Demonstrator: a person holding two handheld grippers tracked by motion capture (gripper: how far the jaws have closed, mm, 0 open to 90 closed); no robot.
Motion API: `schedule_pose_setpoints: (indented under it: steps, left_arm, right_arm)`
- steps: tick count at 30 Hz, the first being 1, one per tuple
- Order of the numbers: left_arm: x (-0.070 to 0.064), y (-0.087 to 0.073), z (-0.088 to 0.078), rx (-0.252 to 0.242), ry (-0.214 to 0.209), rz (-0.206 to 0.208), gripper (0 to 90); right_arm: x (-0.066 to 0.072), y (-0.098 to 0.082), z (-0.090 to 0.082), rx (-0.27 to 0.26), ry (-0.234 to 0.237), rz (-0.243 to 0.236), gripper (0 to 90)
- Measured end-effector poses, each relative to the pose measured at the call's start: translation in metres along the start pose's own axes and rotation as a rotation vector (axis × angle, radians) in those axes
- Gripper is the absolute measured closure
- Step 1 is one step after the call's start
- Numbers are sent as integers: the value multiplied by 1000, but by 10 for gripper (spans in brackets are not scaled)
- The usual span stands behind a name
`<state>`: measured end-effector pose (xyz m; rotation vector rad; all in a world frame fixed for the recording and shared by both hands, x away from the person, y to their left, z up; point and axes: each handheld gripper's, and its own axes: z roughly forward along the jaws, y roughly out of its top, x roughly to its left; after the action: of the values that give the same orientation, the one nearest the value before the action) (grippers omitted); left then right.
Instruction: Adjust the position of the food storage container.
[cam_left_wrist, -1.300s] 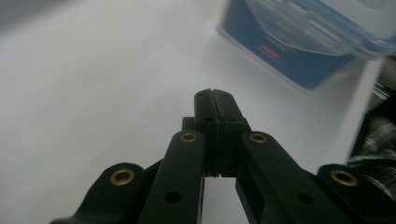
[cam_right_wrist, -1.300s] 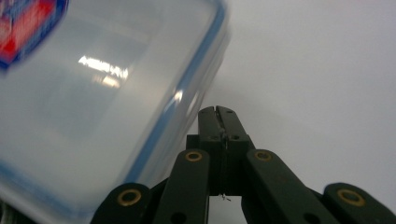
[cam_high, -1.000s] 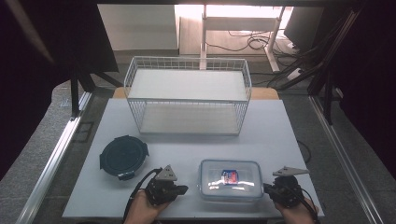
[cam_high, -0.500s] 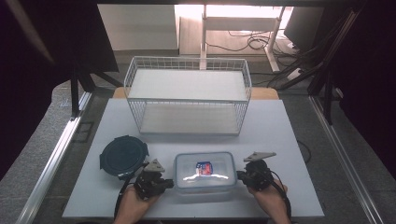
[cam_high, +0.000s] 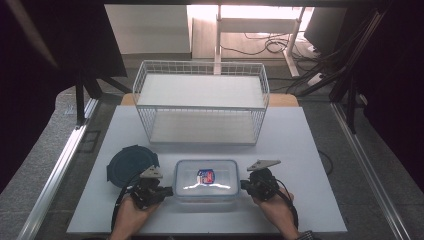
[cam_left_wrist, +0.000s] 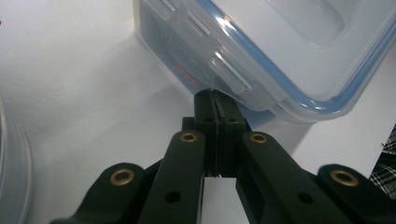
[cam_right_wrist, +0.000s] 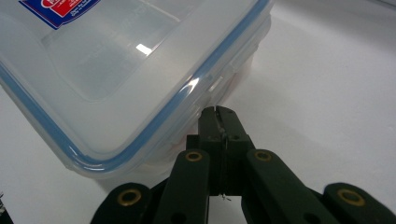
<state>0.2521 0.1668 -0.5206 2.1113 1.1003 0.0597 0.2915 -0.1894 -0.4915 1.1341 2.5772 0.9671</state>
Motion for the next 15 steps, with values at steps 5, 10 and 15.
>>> schedule_pose_setpoints:
  steps: [5, 10, 15]
  left_arm:
    - [-2, 0, -2, -6, 36, 11, 898]
    - [1, -4, -19, -82, 64, -3, 845]
    - [-4, -10, -30, -121, 73, 36, 531]
  right_arm:
    - [0, -3, -7, -24, -20, -35, 892]
    - [-11, -12, -21, -58, -42, -32, 855]
    - [-21, -18, -30, -89, -42, -40, 615]
